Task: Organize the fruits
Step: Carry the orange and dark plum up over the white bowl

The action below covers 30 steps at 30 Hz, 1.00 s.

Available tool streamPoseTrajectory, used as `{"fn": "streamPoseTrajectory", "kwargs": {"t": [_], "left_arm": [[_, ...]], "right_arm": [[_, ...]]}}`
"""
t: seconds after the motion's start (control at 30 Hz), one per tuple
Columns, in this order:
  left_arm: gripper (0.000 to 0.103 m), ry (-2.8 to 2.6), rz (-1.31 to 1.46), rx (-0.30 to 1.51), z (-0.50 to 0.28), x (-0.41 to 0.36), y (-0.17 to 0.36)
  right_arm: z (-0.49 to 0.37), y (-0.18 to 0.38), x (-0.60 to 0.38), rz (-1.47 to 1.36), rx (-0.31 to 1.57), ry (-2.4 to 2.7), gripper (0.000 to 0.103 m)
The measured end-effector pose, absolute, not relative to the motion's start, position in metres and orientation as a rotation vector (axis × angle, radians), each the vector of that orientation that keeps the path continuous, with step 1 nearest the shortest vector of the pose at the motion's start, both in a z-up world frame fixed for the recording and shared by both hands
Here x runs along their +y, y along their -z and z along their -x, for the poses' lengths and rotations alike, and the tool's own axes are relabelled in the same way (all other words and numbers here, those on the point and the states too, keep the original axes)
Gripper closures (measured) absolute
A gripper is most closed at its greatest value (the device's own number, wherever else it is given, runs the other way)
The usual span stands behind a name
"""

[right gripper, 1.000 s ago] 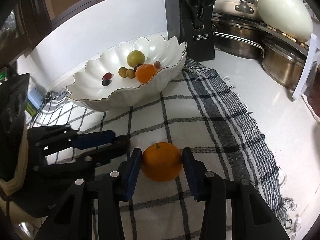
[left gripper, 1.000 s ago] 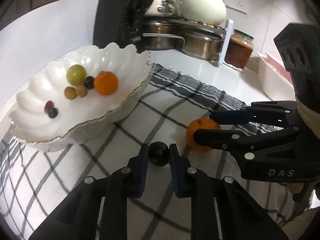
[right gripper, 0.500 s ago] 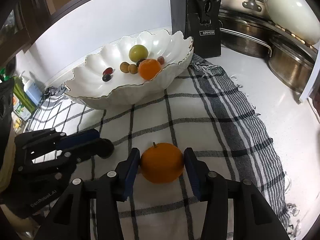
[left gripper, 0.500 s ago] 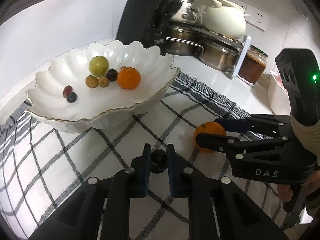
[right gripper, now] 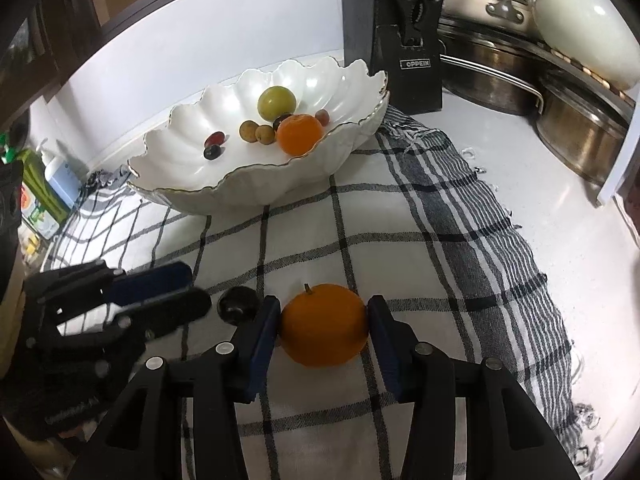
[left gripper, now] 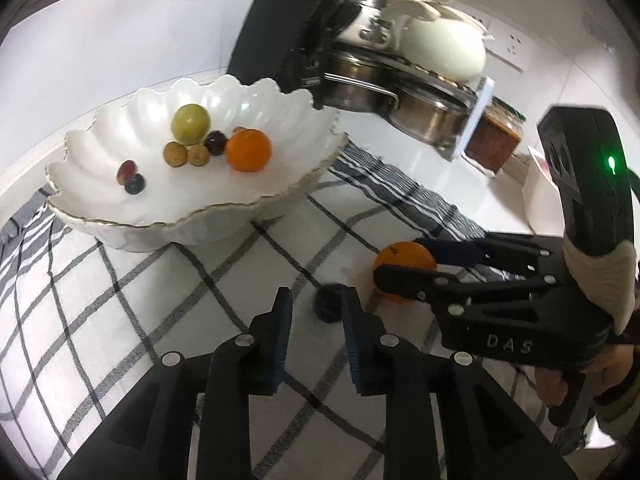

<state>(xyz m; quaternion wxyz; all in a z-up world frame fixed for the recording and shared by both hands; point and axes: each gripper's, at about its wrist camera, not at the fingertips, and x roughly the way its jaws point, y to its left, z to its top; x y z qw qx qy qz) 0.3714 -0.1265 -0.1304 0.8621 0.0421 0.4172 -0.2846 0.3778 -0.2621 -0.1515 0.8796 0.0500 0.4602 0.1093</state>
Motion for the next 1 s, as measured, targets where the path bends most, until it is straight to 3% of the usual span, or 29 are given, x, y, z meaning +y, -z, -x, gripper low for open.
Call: {"fn": "streamPoseTrajectory", "kwargs": {"t": [0.1,0.7,1.0], "left_arm": [[0.073,0.611,-0.109,0.882,-0.371,-0.134,0.134],[0.074,0.591,-0.15,0.899,-0.383,-0.149,0.149],[0.075,0.554,-0.124,0.852,-0.374,-0.139,0.132]], "right_arm": [[-0.375,0.152,-0.264,-0.118,0.949,-0.23,0.058],[-0.366,0.146,-0.272,-0.133,0.922,-0.198,0.058],[-0.362,0.135,-0.27,-0.12,0.89,-0.19,0.058]]}}
